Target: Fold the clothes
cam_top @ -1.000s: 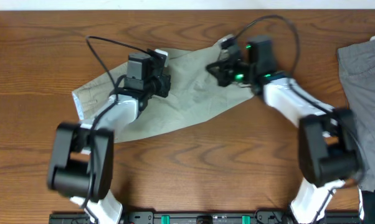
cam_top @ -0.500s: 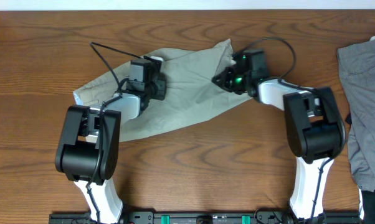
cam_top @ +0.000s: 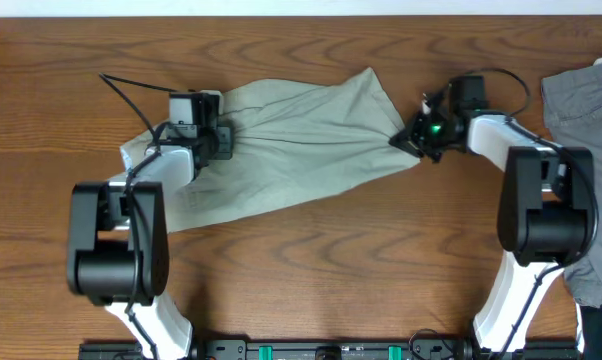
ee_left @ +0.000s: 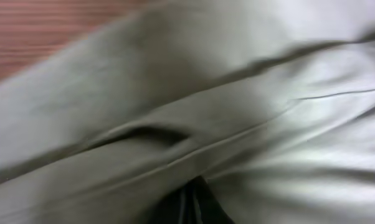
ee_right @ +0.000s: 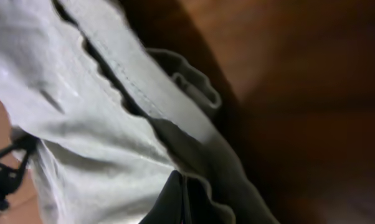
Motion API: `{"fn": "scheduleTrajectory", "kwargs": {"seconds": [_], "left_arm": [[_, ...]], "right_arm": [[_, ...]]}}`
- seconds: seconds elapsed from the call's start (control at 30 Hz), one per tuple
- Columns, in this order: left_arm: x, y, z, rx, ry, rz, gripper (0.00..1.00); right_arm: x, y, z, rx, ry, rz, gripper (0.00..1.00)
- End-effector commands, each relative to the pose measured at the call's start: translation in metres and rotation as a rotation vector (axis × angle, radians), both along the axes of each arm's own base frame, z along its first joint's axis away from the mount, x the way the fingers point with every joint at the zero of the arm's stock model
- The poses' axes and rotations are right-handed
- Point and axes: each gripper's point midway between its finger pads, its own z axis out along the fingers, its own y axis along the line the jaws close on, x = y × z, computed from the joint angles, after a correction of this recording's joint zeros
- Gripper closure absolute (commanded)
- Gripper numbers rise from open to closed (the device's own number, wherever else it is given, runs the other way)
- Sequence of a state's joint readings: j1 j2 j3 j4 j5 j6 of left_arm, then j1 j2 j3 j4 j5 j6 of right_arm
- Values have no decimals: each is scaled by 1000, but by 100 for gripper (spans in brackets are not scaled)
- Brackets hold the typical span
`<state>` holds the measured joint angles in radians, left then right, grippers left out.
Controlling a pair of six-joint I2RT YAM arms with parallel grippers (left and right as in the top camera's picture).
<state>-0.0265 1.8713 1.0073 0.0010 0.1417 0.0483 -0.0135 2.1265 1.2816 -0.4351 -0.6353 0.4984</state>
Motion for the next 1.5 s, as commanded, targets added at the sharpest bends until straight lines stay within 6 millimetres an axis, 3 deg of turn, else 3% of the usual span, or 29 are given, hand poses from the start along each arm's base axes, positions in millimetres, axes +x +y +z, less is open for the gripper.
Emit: {"fn": "scheduleTrajectory", "kwargs": {"seconds": [0.0,0.17,0.3,0.33,0.37,0.47,0.57,0.63,0.83,0.97,1.07,1.23,1.37,1.47], "left_arm": [[4,16,50,36,-104,56,94],[-20,17,102,36,-139,60,92],[-58,26,120,-14,-65,148,72],[-67,31,119,-34,-33,192,61],[-76,38,116,-53,3,241,54],[-104,64,98,-110,130,393,28],[-114,71,84,-207,204,392,16],[-116,71,75,-282,236,355,10],[-124,99,41,-410,323,417,3],[-129,102,16,-542,385,421,2],[-132,92,-3,-646,439,394,2],[-127,66,-16,-781,460,289,3],[-131,61,-31,-807,507,293,12],[-132,60,-37,-810,517,296,28]], "right_arm": [[-50,-58,-73,-320,175,19,99],[-58,-62,-43,-351,171,49,99],[-38,-63,13,-377,-8,88,99],[-34,-63,27,-384,-52,89,99],[-30,-63,45,-391,-104,89,96],[-23,-64,89,-412,-234,91,54],[-20,-63,122,-420,-322,82,41],[-20,-59,135,-416,-360,84,37],[-24,-49,144,-371,-382,105,37],[-24,-45,146,-350,-387,113,39],[-25,-40,147,-331,-394,129,41],[-27,-26,147,-332,-416,185,40],[-28,-14,148,-330,-429,220,41],[-28,-8,148,-329,-438,232,42]]}}
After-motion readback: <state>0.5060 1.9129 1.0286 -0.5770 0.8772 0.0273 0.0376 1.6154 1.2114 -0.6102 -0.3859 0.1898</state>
